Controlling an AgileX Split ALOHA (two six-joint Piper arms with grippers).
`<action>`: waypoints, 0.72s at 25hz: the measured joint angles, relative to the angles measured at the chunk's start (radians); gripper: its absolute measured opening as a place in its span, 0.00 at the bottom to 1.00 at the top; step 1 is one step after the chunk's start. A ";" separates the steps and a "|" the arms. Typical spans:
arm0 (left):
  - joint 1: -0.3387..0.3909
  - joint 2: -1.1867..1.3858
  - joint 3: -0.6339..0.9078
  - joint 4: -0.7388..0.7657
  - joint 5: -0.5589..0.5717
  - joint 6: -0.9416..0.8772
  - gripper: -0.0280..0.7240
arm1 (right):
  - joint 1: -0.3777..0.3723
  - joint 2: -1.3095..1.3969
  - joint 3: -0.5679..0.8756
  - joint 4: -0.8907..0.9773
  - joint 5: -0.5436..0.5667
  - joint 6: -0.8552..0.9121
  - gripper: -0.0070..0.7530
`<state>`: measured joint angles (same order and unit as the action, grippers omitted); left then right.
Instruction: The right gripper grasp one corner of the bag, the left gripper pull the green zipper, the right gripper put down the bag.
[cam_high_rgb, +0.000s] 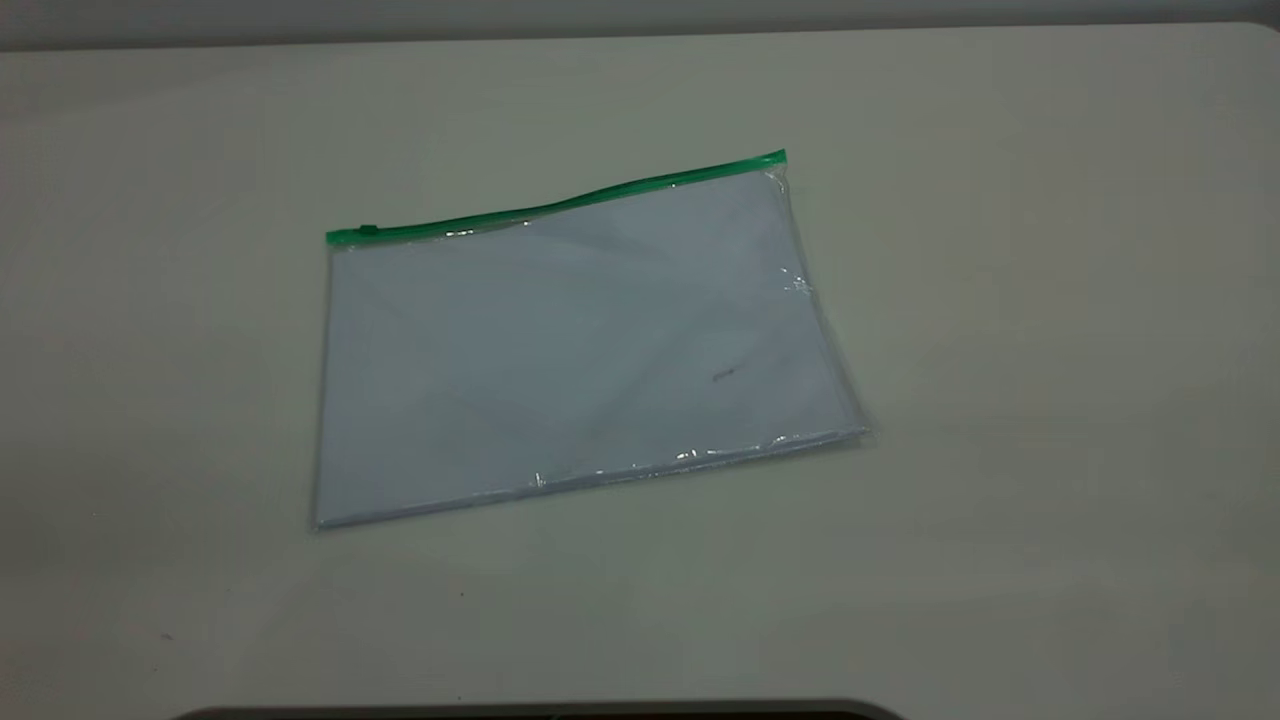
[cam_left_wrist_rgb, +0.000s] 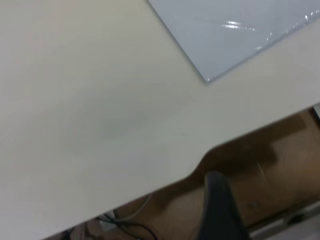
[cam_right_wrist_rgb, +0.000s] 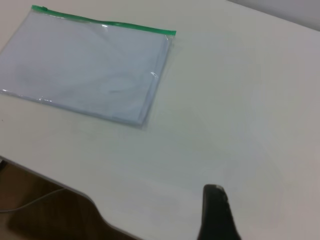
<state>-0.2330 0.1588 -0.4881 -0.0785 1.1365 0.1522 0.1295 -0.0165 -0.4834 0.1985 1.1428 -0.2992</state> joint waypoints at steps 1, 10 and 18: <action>0.018 -0.013 0.000 0.000 0.000 0.000 0.79 | 0.000 0.000 0.000 0.000 0.000 0.000 0.71; 0.224 -0.176 0.000 0.000 0.002 -0.008 0.79 | 0.000 0.000 0.000 0.000 0.000 0.000 0.71; 0.230 -0.177 0.000 0.009 0.002 -0.083 0.79 | 0.000 0.000 0.000 0.000 0.000 0.000 0.71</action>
<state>-0.0031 -0.0187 -0.4881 -0.0700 1.1387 0.0691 0.1295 -0.0165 -0.4834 0.1985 1.1428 -0.2992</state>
